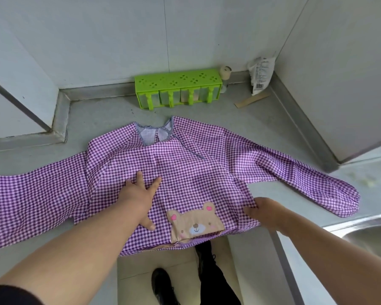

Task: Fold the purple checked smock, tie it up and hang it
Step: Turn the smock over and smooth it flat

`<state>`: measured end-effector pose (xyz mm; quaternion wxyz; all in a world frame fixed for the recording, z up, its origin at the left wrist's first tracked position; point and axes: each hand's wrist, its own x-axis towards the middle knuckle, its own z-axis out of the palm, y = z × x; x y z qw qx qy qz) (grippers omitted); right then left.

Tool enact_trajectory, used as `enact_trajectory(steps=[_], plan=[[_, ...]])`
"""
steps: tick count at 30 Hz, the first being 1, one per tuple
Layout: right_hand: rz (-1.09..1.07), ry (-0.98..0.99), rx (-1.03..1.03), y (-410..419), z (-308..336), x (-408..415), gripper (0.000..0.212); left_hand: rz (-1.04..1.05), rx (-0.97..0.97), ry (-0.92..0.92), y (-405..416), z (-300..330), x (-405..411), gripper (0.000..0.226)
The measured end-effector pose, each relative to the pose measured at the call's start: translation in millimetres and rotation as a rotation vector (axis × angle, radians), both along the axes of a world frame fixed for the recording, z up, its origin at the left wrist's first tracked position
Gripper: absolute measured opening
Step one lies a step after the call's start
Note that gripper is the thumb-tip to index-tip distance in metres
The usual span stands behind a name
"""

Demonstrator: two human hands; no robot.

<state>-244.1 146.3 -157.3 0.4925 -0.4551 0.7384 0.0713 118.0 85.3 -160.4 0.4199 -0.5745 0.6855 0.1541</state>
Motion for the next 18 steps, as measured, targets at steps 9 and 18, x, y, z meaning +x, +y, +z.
enact_trajectory(steps=[9, 18], plan=[[0.225, 0.401, -0.150, -7, -5, -23, 0.022, -0.008, 0.016, -0.025, 0, 6, -1, 0.160], [0.298, 0.366, -0.500, -36, -7, -6, 0.052, -0.055, -0.109, 0.061, -16, 10, -11, 0.130]])
